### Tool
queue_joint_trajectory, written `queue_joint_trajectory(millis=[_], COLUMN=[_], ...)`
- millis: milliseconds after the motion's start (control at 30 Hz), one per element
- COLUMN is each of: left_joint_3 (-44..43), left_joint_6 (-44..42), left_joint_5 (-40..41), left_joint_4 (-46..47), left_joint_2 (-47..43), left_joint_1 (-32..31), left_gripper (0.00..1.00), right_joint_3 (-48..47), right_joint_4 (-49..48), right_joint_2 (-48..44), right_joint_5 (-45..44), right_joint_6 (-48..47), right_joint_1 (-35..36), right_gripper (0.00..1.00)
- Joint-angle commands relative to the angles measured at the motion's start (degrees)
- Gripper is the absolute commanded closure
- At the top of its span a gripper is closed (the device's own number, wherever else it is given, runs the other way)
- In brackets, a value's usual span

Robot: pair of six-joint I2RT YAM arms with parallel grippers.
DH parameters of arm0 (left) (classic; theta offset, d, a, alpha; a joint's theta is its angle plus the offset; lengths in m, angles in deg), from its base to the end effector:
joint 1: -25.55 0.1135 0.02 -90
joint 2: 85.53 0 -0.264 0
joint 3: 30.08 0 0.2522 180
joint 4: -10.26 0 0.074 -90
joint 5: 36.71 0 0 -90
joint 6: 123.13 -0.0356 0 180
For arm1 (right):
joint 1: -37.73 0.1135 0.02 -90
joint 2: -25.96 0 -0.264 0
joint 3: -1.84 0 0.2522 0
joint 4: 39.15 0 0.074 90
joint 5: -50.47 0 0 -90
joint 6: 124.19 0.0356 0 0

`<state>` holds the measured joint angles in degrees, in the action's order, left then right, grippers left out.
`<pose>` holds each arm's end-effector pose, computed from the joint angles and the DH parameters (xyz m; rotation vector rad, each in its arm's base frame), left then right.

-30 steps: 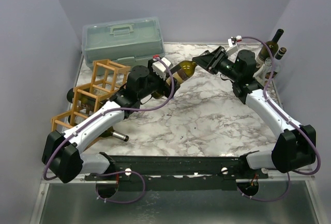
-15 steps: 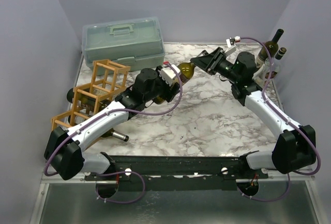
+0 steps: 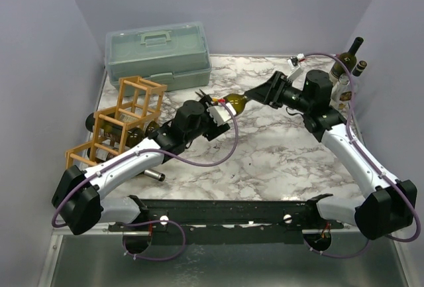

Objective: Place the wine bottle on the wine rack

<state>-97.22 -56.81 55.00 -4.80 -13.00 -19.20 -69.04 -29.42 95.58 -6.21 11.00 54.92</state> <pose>0.2099 -0.2066 0.3033 1.0706 1.6102 -0.2171 0.2644 0.1023 0.3512 -0.0153 1.8759 1.2760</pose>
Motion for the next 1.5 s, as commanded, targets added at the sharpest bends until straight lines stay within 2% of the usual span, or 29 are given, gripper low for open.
queue_joint_trajectory(millis=[0, 67, 100, 133, 300, 433, 533, 800, 933, 1167, 1333, 1467], left_joint_3=[3.2, 4.7, 5.8, 7.0, 11.3, 10.9, 10.7, 10.7, 10.5, 10.2, 10.6, 10.8], left_joint_6=[-12.5, -16.0, -18.2, -20.2, -29.2, -30.5, -30.9, -31.3, -31.3, -31.9, -32.3, -32.7], left_joint_5=[4.3, 3.0, 2.4, 1.4, -1.4, -1.6, -3.5, -4.4, -5.0, -5.0, -5.2, -5.1], left_joint_4=[3.5, 3.4, 3.4, 3.3, 1.4, -1.8, -3.3, -4.8, -5.7, -7.3, -7.4, -7.4], left_joint_2=[-3.6, -4.5, -5.0, -5.7, -8.4, -7.5, -7.3, -7.4, -7.1, -7.0, -8.8, -10.2], left_joint_1=[-2.3, -3.0, -3.3, -3.7, -5.6, -5.9, -6.0, -7.1, -8.4, -9.6, -9.8, -10.0], left_gripper=[1.00, 1.00, 1.00, 1.00, 1.00, 1.00, 1.00, 1.00, 1.00, 1.00, 1.00, 1.00], right_joint_3=[-6.0, -8.2, -9.0, -9.9, -12.7, -11.8, -9.9, -5.0, -4.7, -4.5, -3.4, -1.8], right_joint_4=[21.2, 27.8, 30.8, 33.2, 43.5, 47.4, 48.4, 47.6, 47.1, 47.1, 47.5, 46.7], right_joint_2=[0.1, 0.5, 0.6, 0.8, 1.6, 2.9, 3.5, 5.8, 8.4, 8.6, 8.1, 6.1], right_joint_5=[0.8, -0.9, -1.8, -2.4, -8.1, -0.4, 3.4, 3.4, 1.9, 2.6, 4.5, 4.0], right_joint_6=[-13.3, -18.6, -20.7, -23.0, -30.1, -34.3, -35.5, -36.6, -36.7, -38.2, -39.1, -38.8], right_joint_1=[0.4, 0.4, 0.4, 0.4, 0.4, 0.8, 2.4, 9.0, 11.2, 14.7, 18.1, 19.4], right_gripper=[0.28, 0.22, 0.14, 0.12, 0.10, 0.11, 0.12, 0.16, 0.25, 0.31, 0.33, 0.29])
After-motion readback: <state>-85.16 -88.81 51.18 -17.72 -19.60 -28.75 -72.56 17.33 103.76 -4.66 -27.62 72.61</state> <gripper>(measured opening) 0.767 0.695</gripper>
